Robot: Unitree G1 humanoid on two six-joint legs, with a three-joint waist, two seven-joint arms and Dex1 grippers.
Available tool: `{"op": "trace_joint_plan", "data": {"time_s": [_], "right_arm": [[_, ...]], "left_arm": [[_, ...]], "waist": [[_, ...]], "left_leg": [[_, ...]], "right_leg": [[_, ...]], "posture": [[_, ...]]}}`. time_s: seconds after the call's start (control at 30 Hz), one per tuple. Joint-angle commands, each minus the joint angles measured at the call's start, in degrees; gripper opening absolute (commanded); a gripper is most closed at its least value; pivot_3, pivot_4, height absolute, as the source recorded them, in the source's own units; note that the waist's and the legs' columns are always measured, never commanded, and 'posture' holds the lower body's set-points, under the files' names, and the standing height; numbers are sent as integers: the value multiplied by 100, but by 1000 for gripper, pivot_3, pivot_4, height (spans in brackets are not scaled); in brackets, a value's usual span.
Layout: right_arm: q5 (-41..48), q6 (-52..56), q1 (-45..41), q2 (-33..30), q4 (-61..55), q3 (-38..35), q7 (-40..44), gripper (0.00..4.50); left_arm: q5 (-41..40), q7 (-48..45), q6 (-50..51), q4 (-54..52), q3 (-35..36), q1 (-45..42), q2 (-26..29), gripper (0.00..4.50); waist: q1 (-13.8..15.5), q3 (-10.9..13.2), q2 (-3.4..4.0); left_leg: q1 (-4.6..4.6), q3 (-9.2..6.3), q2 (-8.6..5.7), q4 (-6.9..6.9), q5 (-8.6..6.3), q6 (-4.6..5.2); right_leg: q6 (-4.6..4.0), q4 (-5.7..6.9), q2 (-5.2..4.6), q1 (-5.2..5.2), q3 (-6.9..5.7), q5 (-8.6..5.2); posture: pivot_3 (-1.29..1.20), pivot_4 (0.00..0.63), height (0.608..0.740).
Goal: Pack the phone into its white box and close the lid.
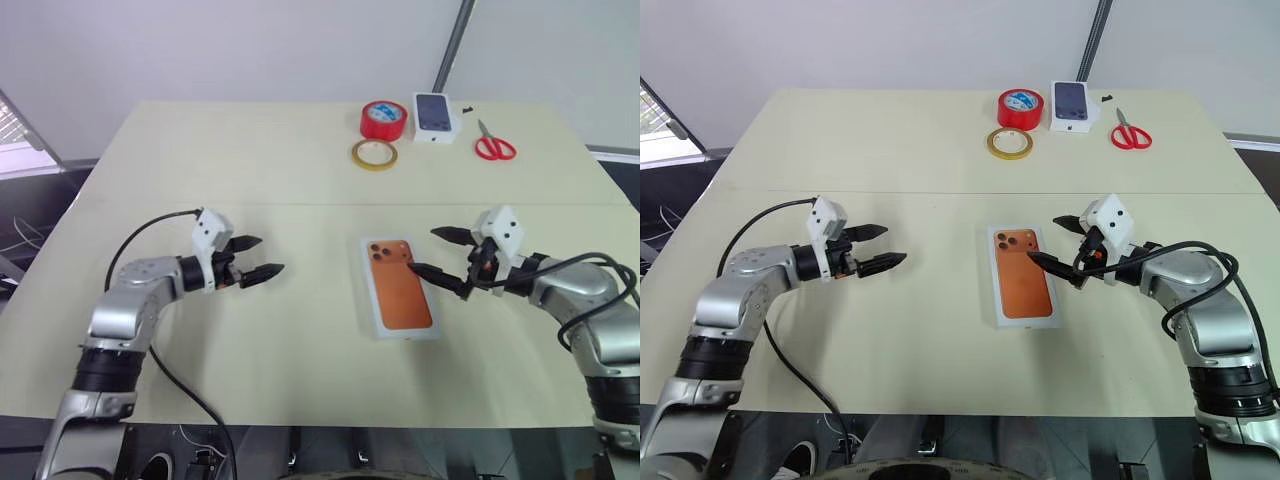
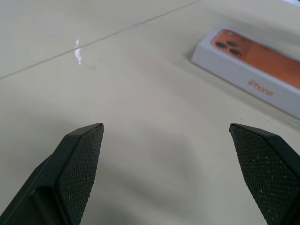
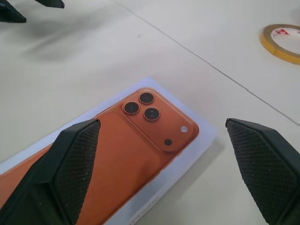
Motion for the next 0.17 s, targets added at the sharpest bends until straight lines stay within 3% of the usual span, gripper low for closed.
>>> {"op": "trace_joint_plan", "data": {"time_s": [0.03, 0.17], "right_arm": [[-72, -339, 24, -228, 192, -222, 202, 4482], [-60, -503, 204, -420, 424, -398, 388, 4482]], "left_arm": [[-67, -13, -225, -195, 349, 234, 215, 4500], [-112, 65, -302, -187, 572, 469, 340, 4500]], "waist": [[1, 0, 0], [14, 1, 1]], "left_leg": [[0, 0, 0, -1, 0, 0], [-1, 0, 0, -3, 0, 0]], "right_leg": [[0, -1, 0, -1, 0, 0], [-2, -4, -2, 0, 0, -1]], "posture": [[0, 150, 740], [0, 150, 740]]}}
